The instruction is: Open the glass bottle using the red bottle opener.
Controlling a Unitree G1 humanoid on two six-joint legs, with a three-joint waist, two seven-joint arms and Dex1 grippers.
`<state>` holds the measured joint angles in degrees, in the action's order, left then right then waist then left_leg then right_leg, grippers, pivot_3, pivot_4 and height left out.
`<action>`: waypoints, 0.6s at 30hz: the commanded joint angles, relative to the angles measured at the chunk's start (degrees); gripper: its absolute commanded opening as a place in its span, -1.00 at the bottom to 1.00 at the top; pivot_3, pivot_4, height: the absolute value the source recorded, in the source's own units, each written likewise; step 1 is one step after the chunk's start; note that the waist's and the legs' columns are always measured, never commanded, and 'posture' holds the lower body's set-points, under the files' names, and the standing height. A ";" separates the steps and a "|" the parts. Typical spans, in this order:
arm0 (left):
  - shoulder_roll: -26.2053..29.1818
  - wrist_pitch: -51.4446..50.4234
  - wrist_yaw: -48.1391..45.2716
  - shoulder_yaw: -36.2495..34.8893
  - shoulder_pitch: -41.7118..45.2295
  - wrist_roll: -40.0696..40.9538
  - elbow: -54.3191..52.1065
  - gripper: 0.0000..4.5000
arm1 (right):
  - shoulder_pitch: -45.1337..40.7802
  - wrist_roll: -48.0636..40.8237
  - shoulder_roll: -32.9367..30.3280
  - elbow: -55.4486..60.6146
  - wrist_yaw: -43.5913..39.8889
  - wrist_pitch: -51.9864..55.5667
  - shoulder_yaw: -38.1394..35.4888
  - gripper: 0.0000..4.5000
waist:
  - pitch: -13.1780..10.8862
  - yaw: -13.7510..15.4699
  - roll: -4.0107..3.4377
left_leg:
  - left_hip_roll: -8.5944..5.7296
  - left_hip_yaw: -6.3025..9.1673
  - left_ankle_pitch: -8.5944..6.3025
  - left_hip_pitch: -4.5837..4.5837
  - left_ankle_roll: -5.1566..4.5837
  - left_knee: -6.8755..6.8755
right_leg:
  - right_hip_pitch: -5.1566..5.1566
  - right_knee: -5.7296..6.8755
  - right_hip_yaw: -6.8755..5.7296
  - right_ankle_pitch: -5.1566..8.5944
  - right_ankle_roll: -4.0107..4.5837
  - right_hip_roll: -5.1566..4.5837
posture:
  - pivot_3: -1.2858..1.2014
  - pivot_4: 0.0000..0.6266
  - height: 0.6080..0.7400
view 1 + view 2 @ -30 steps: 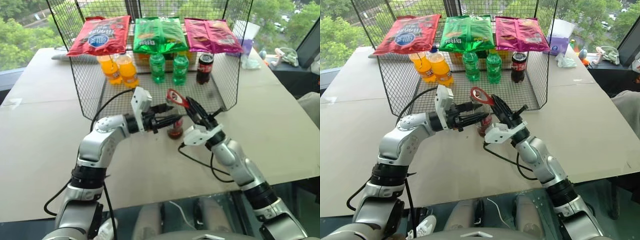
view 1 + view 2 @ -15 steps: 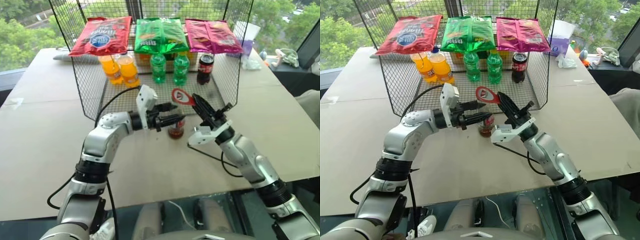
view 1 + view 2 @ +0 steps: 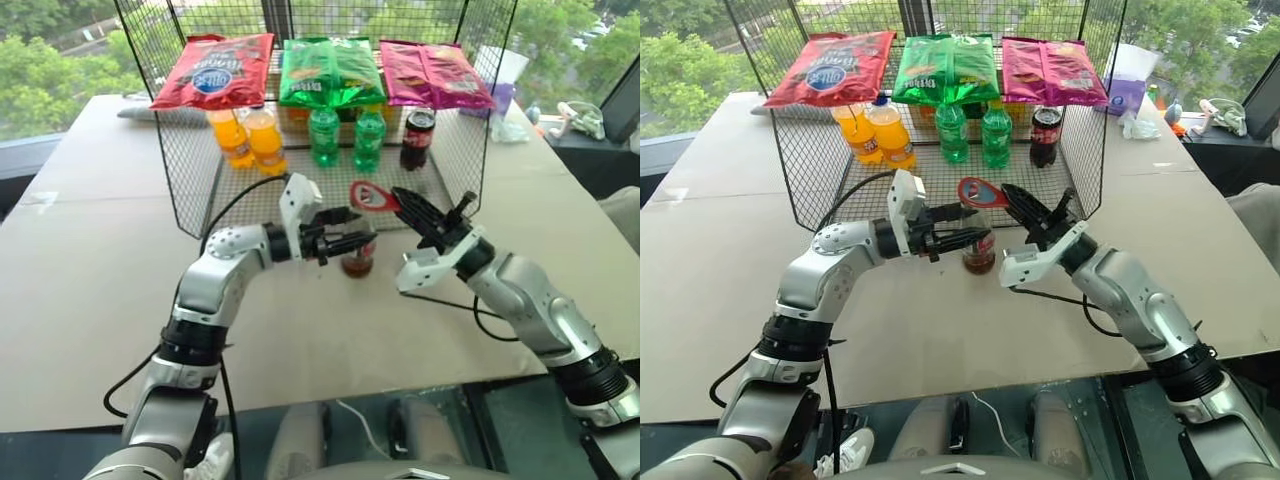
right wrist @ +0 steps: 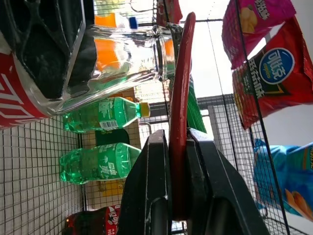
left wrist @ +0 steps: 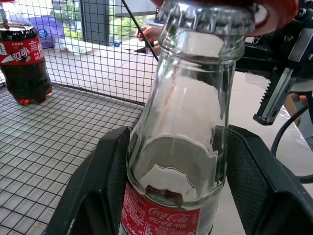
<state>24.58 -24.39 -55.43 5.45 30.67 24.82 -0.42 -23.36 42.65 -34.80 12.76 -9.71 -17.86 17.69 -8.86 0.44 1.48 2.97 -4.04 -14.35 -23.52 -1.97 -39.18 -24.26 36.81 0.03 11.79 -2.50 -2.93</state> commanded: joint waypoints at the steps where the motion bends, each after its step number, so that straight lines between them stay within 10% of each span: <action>1: 0.09 2.41 -0.34 1.63 1.27 -2.51 0.06 0.01 | -0.99 0.04 -3.53 -1.29 -7.38 1.12 -1.08 -1.00 | 0.01 0.19 -0.01 | 0.00 0.00 0.00 0.00 0.00 0.00 | 0.00 0.00 0.00 0.00 0.00 0.00 | 0.03 -0.52 1.00; 18: 0.17 4.52 -1.71 1.77 1.87 -2.48 2.46 0.01 | -9.81 -9.90 -4.44 2.17 -17.16 1.86 -4.53 -1.00 | 0.03 0.05 0.02 | 0.06 -0.04 -0.01 0.05 -0.01 0.02 | 0.01 -0.02 0.00 0.00 0.01 0.03 | 0.03 -0.52 1.00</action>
<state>24.05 -20.70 -57.45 7.37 32.76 23.71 2.79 -31.96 34.24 -39.68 13.97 -26.04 -17.06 15.15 -8.83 0.48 1.50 3.03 -4.08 -14.35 -23.49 -1.98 -39.16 -24.26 36.79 0.04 11.78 -2.45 -2.90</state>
